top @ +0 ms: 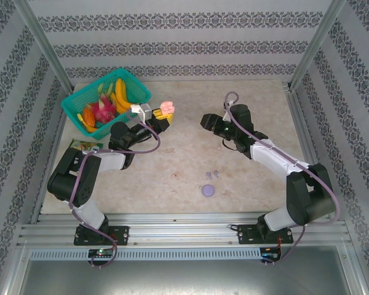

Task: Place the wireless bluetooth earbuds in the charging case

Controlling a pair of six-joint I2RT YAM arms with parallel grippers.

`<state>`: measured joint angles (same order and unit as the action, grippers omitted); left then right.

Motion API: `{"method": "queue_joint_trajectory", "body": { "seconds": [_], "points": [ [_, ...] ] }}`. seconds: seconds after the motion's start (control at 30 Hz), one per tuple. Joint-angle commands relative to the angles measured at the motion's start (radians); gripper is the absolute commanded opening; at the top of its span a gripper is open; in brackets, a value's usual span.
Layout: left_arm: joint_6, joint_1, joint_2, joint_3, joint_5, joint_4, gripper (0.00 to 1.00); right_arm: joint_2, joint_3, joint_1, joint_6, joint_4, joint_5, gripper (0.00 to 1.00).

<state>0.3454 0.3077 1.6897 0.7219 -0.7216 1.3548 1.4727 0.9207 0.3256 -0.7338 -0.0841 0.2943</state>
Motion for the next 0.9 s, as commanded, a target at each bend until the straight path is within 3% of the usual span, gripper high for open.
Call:
{"method": "queue_joint_trajectory", "body": {
  "seconds": [0.0,0.43,0.87],
  "points": [
    [0.000,0.008,-0.023,-0.005,0.006,0.055,0.00,0.029,-0.009,-0.042,-0.015,0.149,-0.097,0.63],
    [0.001,0.008,-0.037,-0.004,0.004,0.034,0.00,0.247,0.013,-0.058,-0.022,0.157,-0.064,0.67],
    [0.000,0.008,-0.032,-0.013,0.013,0.052,0.00,0.322,0.064,0.038,-0.030,0.135,-0.001,0.64]
  ]
}}
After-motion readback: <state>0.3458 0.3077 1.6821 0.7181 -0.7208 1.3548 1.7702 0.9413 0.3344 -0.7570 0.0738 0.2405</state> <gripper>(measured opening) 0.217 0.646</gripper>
